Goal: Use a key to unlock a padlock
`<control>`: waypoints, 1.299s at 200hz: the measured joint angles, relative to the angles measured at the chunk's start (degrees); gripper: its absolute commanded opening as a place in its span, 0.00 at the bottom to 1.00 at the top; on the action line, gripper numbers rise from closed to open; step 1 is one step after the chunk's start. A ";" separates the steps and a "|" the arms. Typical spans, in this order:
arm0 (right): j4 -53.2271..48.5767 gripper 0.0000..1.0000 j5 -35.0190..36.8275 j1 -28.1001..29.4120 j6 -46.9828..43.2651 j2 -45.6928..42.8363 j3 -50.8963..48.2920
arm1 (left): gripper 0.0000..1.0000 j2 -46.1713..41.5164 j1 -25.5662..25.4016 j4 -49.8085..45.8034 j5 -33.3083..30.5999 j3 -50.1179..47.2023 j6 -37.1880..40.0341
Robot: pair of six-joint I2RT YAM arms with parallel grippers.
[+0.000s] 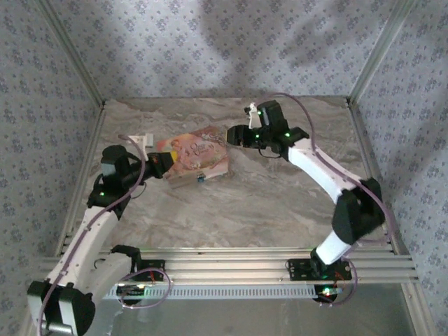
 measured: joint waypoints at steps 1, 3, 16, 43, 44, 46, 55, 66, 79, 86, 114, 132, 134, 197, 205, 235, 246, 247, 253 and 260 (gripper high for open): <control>-0.09 0.54 0.17 -0.07 -0.02 0.57 0.17 | 0.00 0.00 0.15 -0.13 -0.07 -0.07 0.02; -0.31 0.54 0.26 -0.11 -0.07 1.22 0.42 | 0.00 0.07 0.61 -0.55 -0.33 -0.22 0.11; -2.21 0.55 1.01 -0.39 -0.39 6.58 3.37 | 0.00 0.83 3.17 -2.95 -2.25 -0.70 0.13; -4.24 0.50 0.85 -0.37 -1.38 14.97 9.75 | 0.00 5.40 6.78 -7.15 -7.91 -0.70 0.11; -4.26 0.50 0.72 -0.37 -1.53 15.34 10.03 | 0.00 5.79 6.95 -7.30 -8.24 -0.70 0.09; -4.28 0.50 0.61 -0.37 -1.49 15.78 10.43 | 0.00 6.14 7.08 -7.56 -8.57 -0.68 0.11; -4.28 0.49 0.15 -0.37 -1.73 17.35 11.61 | 0.00 8.46 7.80 -8.57 -10.40 -0.68 0.11; -4.22 0.49 -0.70 -0.42 -1.86 18.73 12.35 | 0.00 11.26 8.22 -9.31 -12.41 -0.70 0.13; -4.17 0.49 -1.60 -0.50 -1.95 19.61 12.55 | 0.00 14.38 8.26 -9.84 -14.36 -0.70 0.55; -4.24 0.48 -2.03 -0.57 -1.97 19.89 12.55 | 0.00 15.69 8.26 -9.97 -15.13 -0.68 0.68; -3.89 0.46 -4.09 -0.96 -2.58 20.15 12.24 | 0.00 20.98 8.24 -10.16 -17.53 -0.15 1.66; -2.54 0.43 -5.38 -1.22 -3.08 20.13 10.47 | 0.00 24.28 7.78 -9.99 -18.36 1.16 2.14; -2.40 0.43 -5.55 -1.27 -3.13 20.13 10.14 | 0.00 24.55 7.67 -9.94 -18.47 1.33 2.25; 0.61 0.40 -8.13 -3.02 -4.50 16.06 1.01 | 0.00 30.97 -1.18 -8.68 -23.06 6.62 2.69; 0.74 0.39 -8.09 -3.23 -4.66 14.86 -0.50 | 0.00 31.78 -2.54 -8.59 -23.32 7.32 2.67; 0.02 0.40 -5.81 -4.50 -5.25 9.18 -6.78 | 0.00 34.25 -7.02 -7.87 -25.20 9.57 2.64; -1.60 0.42 -4.85 -5.35 -5.33 7.17 -8.31 | 0.00 34.93 -8.63 -7.39 -25.24 10.12 2.64; -1.70 0.42 -4.81 -5.44 -5.35 7.04 -8.39 | 0.00 34.97 -8.74 -7.37 -25.27 10.14 2.64; -2.78 0.45 -4.39 -6.08 -5.38 5.99 -9.01 | 0.00 35.30 -9.66 -7.02 -25.18 10.29 2.64; -3.89 0.48 -4.02 -6.86 -5.42 4.96 -9.46 | 0.00 35.54 -10.71 -6.58 -24.98 10.38 2.67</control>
